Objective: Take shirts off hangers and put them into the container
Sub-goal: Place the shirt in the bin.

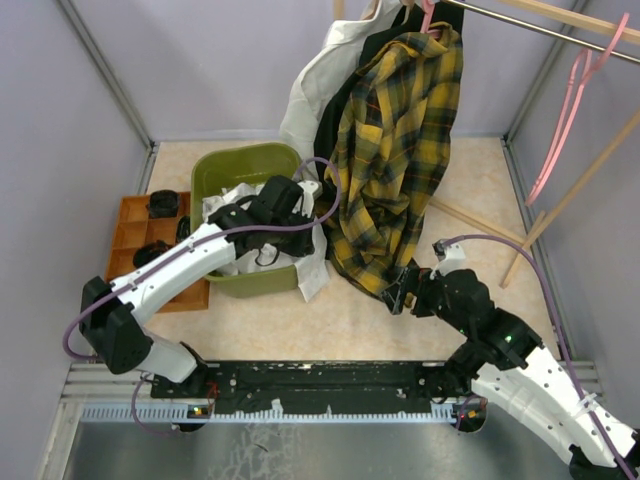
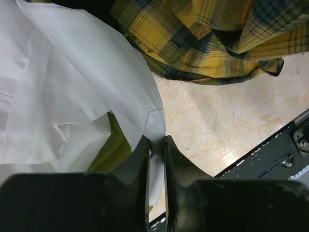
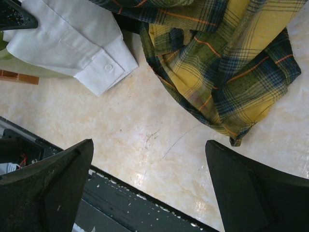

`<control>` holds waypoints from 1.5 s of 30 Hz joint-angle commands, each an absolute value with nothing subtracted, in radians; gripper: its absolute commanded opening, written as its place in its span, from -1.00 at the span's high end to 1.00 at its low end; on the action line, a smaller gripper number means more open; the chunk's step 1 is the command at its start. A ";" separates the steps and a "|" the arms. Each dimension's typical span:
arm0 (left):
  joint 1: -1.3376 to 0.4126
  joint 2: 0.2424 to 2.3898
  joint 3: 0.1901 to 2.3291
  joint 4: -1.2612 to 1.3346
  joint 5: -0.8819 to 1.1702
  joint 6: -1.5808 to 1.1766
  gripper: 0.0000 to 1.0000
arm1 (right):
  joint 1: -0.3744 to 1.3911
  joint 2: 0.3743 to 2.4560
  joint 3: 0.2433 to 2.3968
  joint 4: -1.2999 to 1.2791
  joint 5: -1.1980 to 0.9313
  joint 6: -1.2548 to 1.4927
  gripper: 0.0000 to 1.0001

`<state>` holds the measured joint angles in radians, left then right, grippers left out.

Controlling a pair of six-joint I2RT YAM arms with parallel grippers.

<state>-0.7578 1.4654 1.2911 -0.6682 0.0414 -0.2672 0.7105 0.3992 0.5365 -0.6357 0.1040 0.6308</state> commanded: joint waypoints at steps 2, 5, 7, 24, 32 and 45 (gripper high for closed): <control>-0.759 1.460 1.320 -0.685 0.028 -0.259 0.80 | 0.709 0.389 0.545 -0.600 0.114 0.630 -0.98; -0.759 1.447 1.333 -0.685 0.045 -0.257 0.89 | 0.709 0.390 0.545 -0.600 0.115 0.630 -0.98; -0.758 1.436 1.348 -0.676 0.104 -0.260 0.96 | 0.709 0.390 0.545 -0.600 0.116 0.631 -0.98; -0.736 1.393 1.406 -0.719 0.029 -0.277 1.00 | 0.709 0.381 0.545 -0.609 0.114 0.642 -0.98; -0.521 1.325 1.555 -0.732 -0.168 -0.243 1.00 | 0.709 0.373 0.549 -0.616 0.119 0.643 -0.98; -0.476 1.424 1.194 -0.658 0.075 -0.151 1.00 | 0.709 0.381 0.545 -0.610 0.120 0.646 -0.98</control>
